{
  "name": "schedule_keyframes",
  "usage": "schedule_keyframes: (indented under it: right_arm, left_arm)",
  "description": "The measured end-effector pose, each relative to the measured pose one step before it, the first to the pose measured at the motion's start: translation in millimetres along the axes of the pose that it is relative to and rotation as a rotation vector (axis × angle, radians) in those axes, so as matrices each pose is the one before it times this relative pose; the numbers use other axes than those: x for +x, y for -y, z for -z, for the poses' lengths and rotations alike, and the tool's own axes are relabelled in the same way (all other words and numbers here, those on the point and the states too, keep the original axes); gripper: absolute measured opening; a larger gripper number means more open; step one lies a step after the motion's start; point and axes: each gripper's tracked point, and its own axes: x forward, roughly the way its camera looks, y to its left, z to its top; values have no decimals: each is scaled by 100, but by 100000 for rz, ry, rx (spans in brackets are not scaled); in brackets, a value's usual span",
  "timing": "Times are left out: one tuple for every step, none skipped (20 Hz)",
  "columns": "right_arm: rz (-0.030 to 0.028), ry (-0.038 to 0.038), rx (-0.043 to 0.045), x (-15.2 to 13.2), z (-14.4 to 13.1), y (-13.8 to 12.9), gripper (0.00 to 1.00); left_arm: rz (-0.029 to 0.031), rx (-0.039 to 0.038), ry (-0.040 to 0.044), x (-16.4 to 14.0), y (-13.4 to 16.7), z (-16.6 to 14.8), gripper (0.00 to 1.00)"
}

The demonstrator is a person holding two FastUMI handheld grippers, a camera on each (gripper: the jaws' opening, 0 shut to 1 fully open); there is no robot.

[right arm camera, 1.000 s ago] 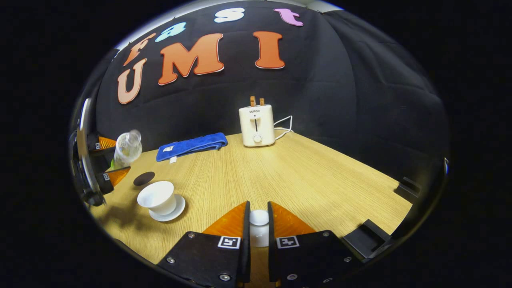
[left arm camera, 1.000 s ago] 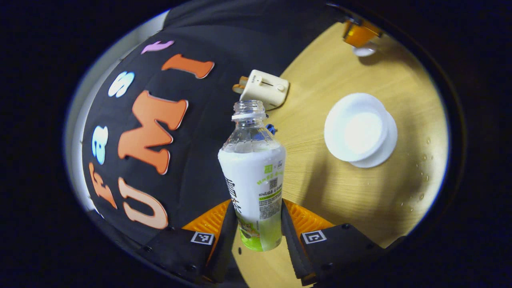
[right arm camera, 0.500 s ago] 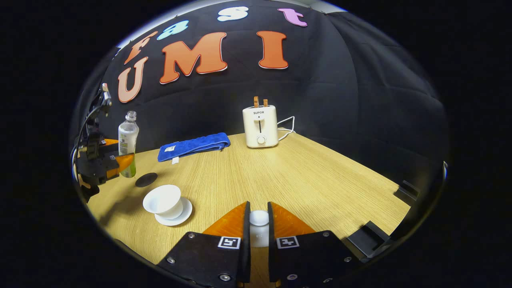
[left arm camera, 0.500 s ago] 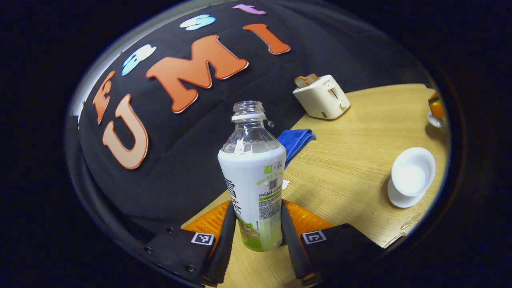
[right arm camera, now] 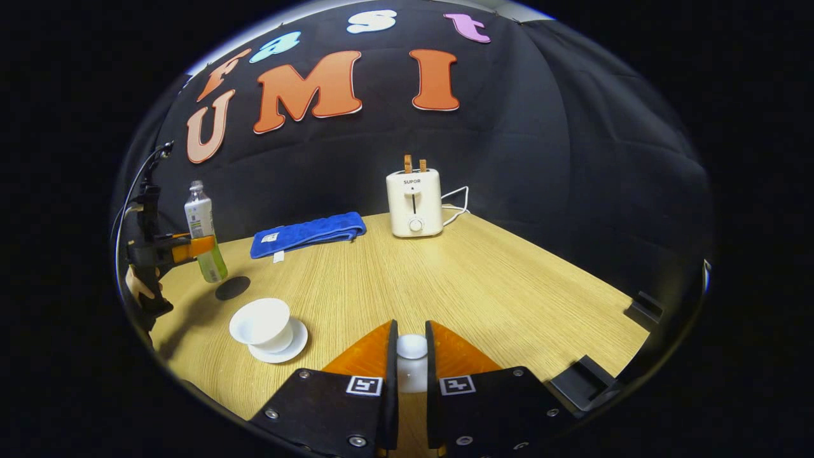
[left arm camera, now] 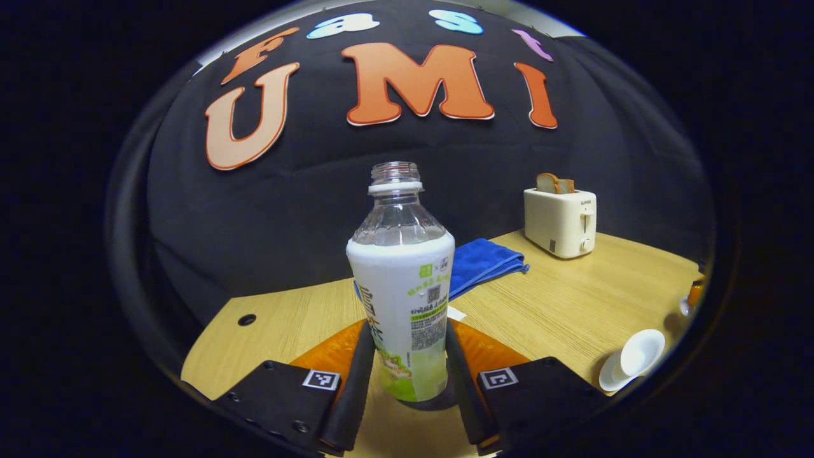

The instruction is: Open the teacup lid with one hand, grasp the water bottle and pour water into the teacup with the other hand; after pouring, place the water bottle on the coaster and then close the teacup lid.

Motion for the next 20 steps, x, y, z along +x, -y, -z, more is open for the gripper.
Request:
schedule_keyframes:
  right_arm:
    - [161,-63,-166,27,9,19,19]
    - [637,167,-411,46,-6,98,18]
    - [756,26,-642,71,-25,190,18]
    - [338,-196,-140,30,27,97,18]
    - [-193,-361,406,47,82,-79,18]
    - [-183,-322,277,24,142,-78,18]
    - [64,-216,-77,46,26,29,18]
    - [42,-375,-310,149,137,-22,18]
    - [-7,-42,-3,-20,-48,14,18]
    - [-15,123,184,27,-37,-25,18]
    - [27,67,11,-62,-42,17,18]
    - [199,101,-106,-21,-9,36,18]
    - [186,120,-135,-26,-64,41,18]
    - [-64,71,-114,-53,8,6,18]
    - [-210,112,-25,4,-15,-65,18]
    - [-219,171,-169,-64,-28,-145,18]
    - [-228,280,-371,-64,-133,-165,18]
    - [-73,344,-513,-86,-52,-180,18]
    - [-20,317,-717,-48,-141,-164,18]
    - [-319,158,-429,-89,-51,-84,18]
  left_arm:
    - [-705,-871,-1678,355,-242,730,67]
    - [272,-860,-966,62,104,451,65]
    - [921,-1532,-361,248,277,458,63]
    - [409,-790,42,125,35,62,63]
    - [119,-636,387,179,22,-199,63]
    - [444,-617,1005,65,228,-75,64]
    - [249,-352,709,108,92,-67,66]
    - [72,-65,97,116,51,10,63]
    - [-123,-142,-542,-63,-29,130,65]
    - [56,-231,-999,165,-63,223,65]
    - [-729,-56,-674,-200,-125,7,65]
    - [146,-454,993,193,32,-232,65]
    - [-434,278,-218,140,90,168,65]
    - [-123,229,-824,32,35,178,67]
    - [-121,-163,-128,-37,-79,-47,69]
    - [76,-185,-540,-12,62,50,70]
    - [18,196,-309,-18,-31,73,72]
    - [-809,465,-325,-113,-69,197,70]
    - [-522,203,373,17,-14,130,70]
    - [347,222,-287,-84,92,106,70]
